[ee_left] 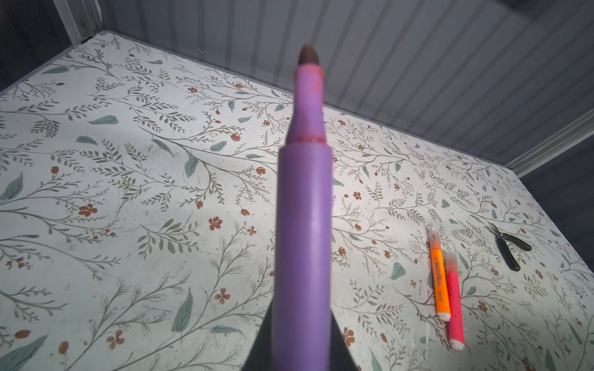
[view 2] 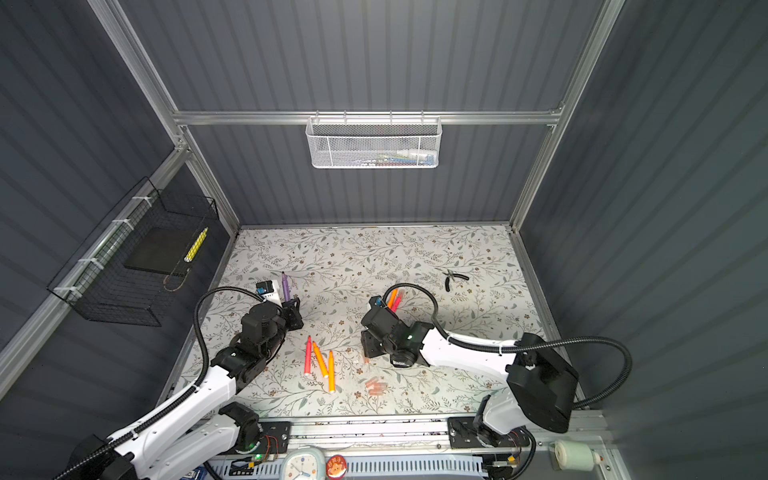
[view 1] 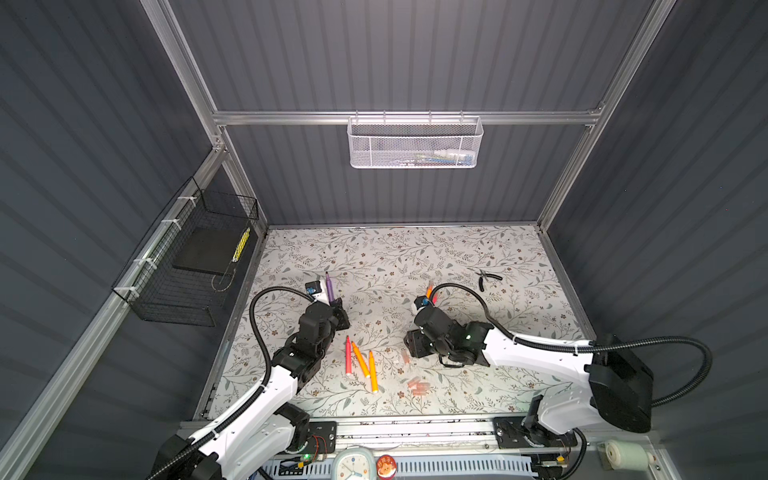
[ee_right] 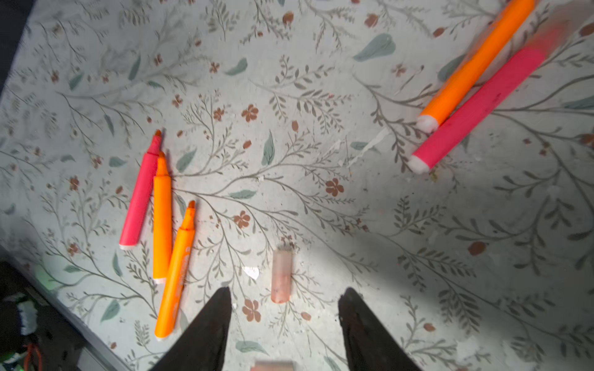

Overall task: Insert the pens into the pen caps
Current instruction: 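Move the right gripper back over a translucent pink cap on the table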

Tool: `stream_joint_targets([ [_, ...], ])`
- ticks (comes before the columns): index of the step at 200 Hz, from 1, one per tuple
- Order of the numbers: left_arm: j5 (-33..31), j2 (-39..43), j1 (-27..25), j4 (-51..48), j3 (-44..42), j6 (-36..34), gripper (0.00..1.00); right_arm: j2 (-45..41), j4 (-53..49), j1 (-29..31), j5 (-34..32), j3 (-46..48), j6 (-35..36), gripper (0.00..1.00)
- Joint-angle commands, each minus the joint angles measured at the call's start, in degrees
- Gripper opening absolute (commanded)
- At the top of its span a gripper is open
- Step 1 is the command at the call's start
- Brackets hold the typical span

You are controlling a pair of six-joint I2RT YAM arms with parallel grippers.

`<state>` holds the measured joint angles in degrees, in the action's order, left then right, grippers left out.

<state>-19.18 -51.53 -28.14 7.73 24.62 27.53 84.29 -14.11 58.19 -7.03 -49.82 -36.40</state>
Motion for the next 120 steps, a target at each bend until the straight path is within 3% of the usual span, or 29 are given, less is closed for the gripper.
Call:
stream_joint_targets([
  [1, -1.55, -0.74, -0.16, 0.0, -0.32, 1.28, 0.0, 1.96, -3.35, 1.45, 1.48, -2.58, 3.78, 0.56],
  [120, 1.99, 2.83, -0.16, 0.17, -1.06, 1.68, 0.0, 11.83, -9.39, 5.25, -1.48, -10.19, 5.5, 0.52],
])
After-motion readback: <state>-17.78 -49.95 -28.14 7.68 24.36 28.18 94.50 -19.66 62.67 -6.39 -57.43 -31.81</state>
